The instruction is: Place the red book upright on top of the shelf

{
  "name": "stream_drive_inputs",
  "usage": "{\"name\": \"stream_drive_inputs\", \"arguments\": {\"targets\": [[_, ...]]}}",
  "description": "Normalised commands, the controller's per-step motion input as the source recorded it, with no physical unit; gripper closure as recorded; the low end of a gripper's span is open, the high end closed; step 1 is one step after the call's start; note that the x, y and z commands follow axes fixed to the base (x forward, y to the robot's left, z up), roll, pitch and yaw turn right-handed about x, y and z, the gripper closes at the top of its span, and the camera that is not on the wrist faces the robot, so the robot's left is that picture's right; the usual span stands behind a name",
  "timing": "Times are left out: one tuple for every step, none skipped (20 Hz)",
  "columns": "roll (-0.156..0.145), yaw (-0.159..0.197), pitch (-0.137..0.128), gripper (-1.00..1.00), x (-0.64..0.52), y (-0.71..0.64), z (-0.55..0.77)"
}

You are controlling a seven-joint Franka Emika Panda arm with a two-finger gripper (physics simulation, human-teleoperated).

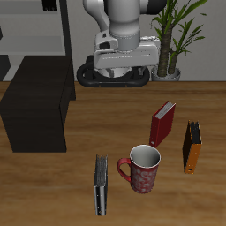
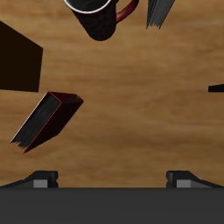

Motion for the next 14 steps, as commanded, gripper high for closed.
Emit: {"name": "stream_drive_inputs", "arguments": {"targets": [[-0.093,0.005,-0.005,-1.00,0.01,0.16,-0.11],[-0.162,-0.061,-0.060,-1.00,0.01,0.09,-0.01],[0.044,-0.091,0.043,-1.00,0.07,0.27,-0.01],[-0.065,-0.029,-0.061,-1.00,0.01,0.23,0.02],[0.024,0.013,-0.076,-1.00,-0.01,0.28,0.04],[0.031,-0.008,0.001,-1.00,0.14,0.28,-0.14],[-0.021,-0.065,0.115,-1.00,0.12,0.36,-0.24],[0.048,0.057,-0.038,-1.00,0.02,0.33,-0.06],[0.000,0.000,0.000,-1.00,0.00,0.00,0.00],[-0.107,-0.193,0.035,-1.00,0.21,0.34,-0.21],[-0.001,0.011,-0.014,-1.00,0.06,0.13,-0.05],[0.000,0.000,0.000,-1.00,0.02,-0.05,-0.01],[-0.009,-0.012,-0.021,-1.00,0.11,0.25,-0.11],[-0.165,-0.120,-0.026,-1.00,0.12,0.04,-0.08]]}}
